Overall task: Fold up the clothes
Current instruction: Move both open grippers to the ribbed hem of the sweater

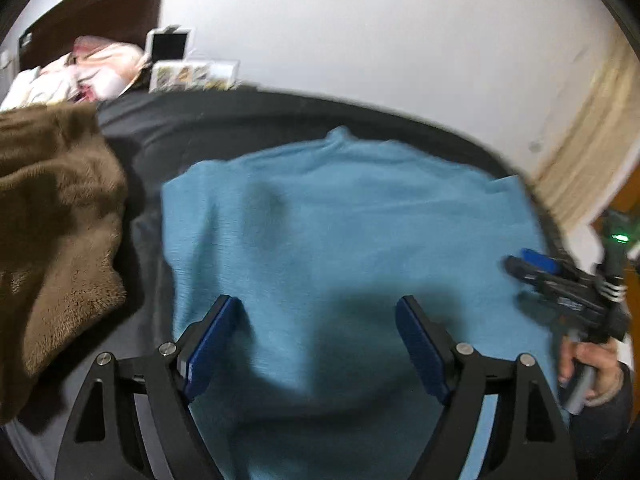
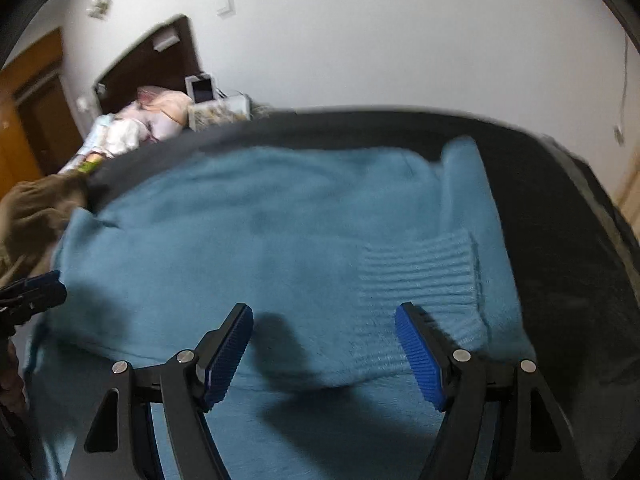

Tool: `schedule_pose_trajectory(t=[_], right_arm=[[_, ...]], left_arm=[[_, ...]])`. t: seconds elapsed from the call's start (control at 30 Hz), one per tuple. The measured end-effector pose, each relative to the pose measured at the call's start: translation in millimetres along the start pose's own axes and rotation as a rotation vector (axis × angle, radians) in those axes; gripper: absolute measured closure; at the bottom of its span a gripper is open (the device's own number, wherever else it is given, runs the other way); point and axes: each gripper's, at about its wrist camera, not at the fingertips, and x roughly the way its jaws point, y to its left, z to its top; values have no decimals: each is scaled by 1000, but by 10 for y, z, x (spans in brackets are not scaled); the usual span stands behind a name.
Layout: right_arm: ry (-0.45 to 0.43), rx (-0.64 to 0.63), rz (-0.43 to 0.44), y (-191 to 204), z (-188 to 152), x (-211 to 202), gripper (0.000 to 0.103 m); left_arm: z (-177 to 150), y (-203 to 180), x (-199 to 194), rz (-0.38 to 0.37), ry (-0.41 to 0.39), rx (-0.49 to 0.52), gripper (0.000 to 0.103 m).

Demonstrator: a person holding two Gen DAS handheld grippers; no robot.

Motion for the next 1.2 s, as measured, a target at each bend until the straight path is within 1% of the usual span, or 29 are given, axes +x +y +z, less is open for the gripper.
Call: schedule_pose_trajectory(t=[0.1,0.17,0.27,0.37,0.5,0.63,0.7,0.77,0.87,0.93,1.03,1.13,1.2], right_arm=[[4,-16,-44,7,38,51,27],[10,-22,-74,-5,55,100,26],[13,-11,-97,-29,101,170,23],[13,-4,-112,-9,119,180,22],[13,-3,-127,14,124,178,22],[10,-8,-100,17,79,123,20],[7,-15,-76,12,25,33,20],[-14,-14,-52,22,-66,-162,20],[-37,-8,14,-12,-240,-523,20],[-20,-11,41,-40,-368,-681,20],[32,-51,75,-59,-609,-851,20],[77,-103,89,-47,-877,-936,20],[108,-137,82,-19,-1062,-937,20]], left_arm=[[92,19,73,29,14,-1,18],[153,-4,131,66,21,18,18],[208,-86,234,135,-5,77,18],[274,-78,301,148,-21,90,18],[341,-62,350,162,-22,99,17],[317,-59,266,164,1,90,17],[244,-89,147,159,12,86,17],[148,-136,0,143,10,89,17],[-19,-212,-232,80,23,86,17],[-158,-297,-391,40,34,96,17],[-382,-463,-605,8,45,138,16],[-646,-540,-742,-5,67,184,15],[-810,-566,-770,4,83,202,15]])
